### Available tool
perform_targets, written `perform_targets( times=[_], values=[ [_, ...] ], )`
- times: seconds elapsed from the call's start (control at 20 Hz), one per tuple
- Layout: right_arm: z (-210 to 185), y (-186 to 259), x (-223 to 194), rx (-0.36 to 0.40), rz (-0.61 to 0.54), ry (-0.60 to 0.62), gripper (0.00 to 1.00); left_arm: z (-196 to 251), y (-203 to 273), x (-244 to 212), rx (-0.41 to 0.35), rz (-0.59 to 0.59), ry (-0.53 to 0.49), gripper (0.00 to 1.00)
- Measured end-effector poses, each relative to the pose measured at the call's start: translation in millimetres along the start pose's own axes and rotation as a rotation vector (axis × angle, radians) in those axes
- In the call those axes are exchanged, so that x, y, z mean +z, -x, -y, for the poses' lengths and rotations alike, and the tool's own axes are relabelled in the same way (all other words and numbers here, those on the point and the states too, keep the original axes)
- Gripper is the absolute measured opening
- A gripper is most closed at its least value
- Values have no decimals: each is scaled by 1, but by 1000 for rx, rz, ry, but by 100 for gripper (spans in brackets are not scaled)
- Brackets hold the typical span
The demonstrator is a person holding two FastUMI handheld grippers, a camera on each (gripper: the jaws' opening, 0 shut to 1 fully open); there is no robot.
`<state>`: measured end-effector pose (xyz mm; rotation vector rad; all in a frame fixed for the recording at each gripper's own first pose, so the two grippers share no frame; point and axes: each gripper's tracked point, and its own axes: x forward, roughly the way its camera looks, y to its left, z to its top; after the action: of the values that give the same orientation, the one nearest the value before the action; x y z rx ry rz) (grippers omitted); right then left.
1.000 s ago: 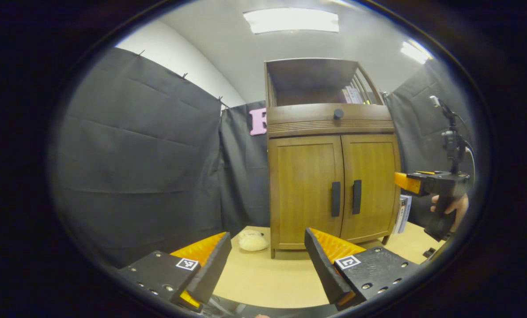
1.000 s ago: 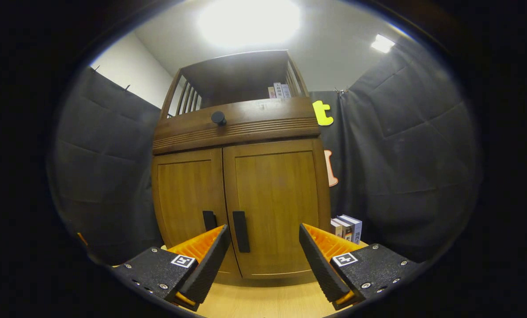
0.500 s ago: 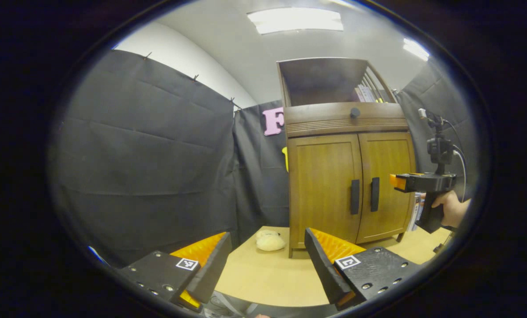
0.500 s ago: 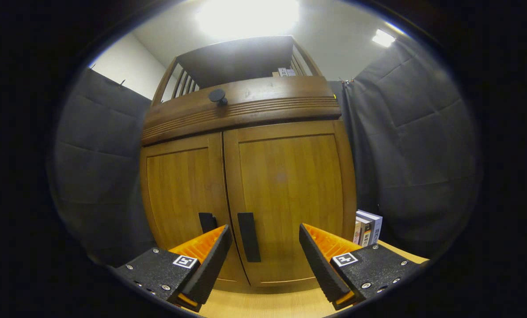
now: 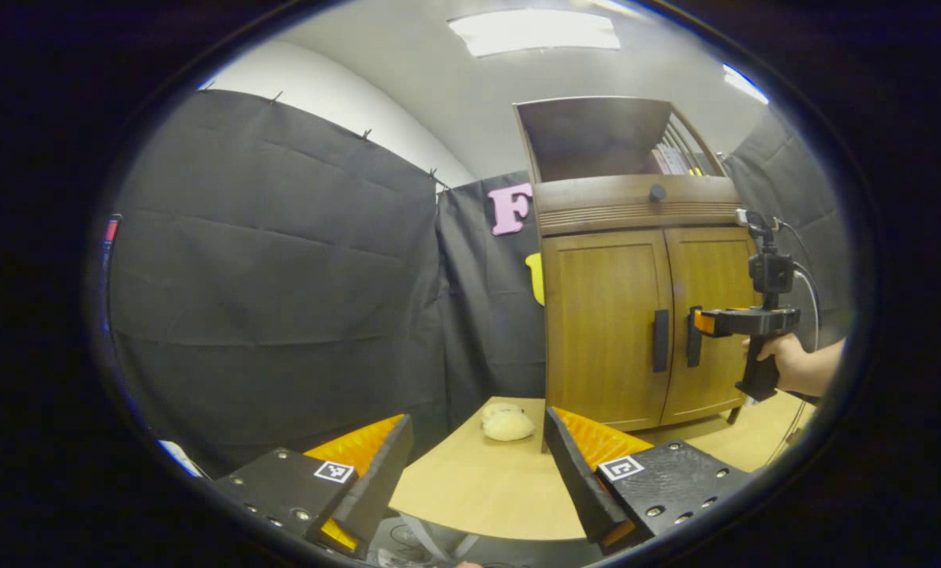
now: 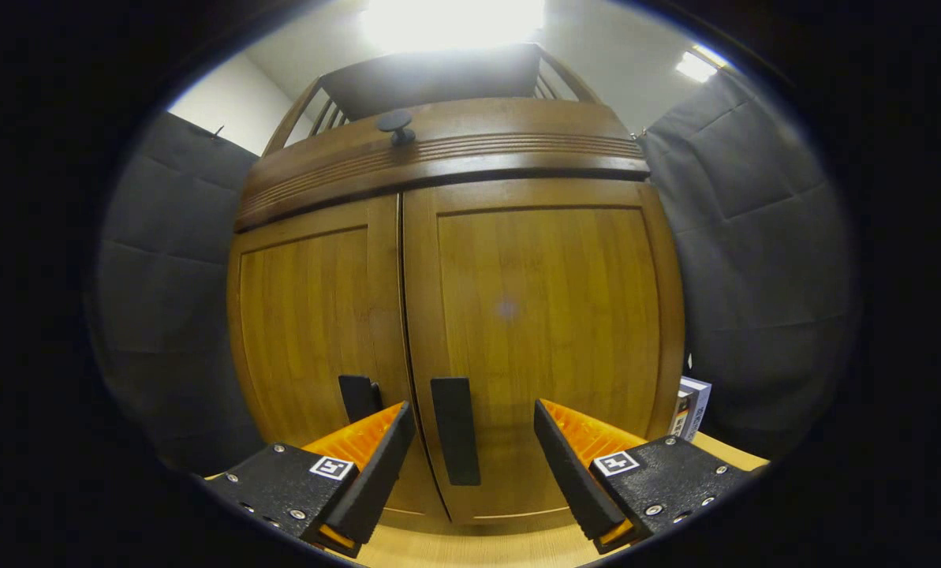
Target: Open the right door of the double-door shoe cabinet with the right hand, and open the left door with the left hand.
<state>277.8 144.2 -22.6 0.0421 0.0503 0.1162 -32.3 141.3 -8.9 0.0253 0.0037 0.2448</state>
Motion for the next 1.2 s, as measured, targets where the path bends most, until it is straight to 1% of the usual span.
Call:
perform_targets(
  times=[0.05, 0.1, 0.2, 0.25, 0.4, 0.45, 0.5, 0.6, 0.75, 0.85, 0.9, 0.95, 1.05, 1.2],
  values=[
    [-1, -7, -4, -1, -16, 4, 94, -2, 0, 0, 4, -2, -2, 100],
    [-1, -13, -9, -6, -32, 2, 93, -4, 1, 1, 8, -1, -6, 95],
    [4, -21, -19, -20, -67, -9, 89, -8, 2, 0, 15, -2, -15, 96],
    [3, -26, -20, -21, -83, -18, 86, -10, 1, 0, 20, -5, -20, 100],
    [-1, -36, -28, -10, -115, -28, 77, -13, 1, -1, 35, -10, -25, 100],
    [-2, -38, -30, 0, -120, -28, 72, -14, 1, -1, 37, -10, -25, 100],
    [-3, -42, -30, 5, -121, -28, 71, -15, 3, -4, 40, -12, -26, 100],
    [-3, -46, -32, 4, -135, -44, 61, -15, 2, -5, 43, -18, -26, 100],
    [-8, -56, -36, 10, -158, -59, 43, -13, 2, -4, 43, -22, -21, 100],
    [-9, -55, -37, 4, -170, -65, 41, -14, 1, -2, 43, -15, -28, 100],
    [-9, -55, -37, 0, -177, -51, 38, -12, 2, -2, 43, -12, -31, 95],
    [-8, -55, -37, 1, -176, -30, 34, -11, 3, 0, 41, -11, -32, 100],
    [-9, -53, -38, 9, -187, -30, 29, -9, 4, 1, 39, -10, -28, 100],
    [-10, -50, -36, 26, -188, -31, 27, -4, 8, 4, 29, -5, -24, 100]
  ],
)
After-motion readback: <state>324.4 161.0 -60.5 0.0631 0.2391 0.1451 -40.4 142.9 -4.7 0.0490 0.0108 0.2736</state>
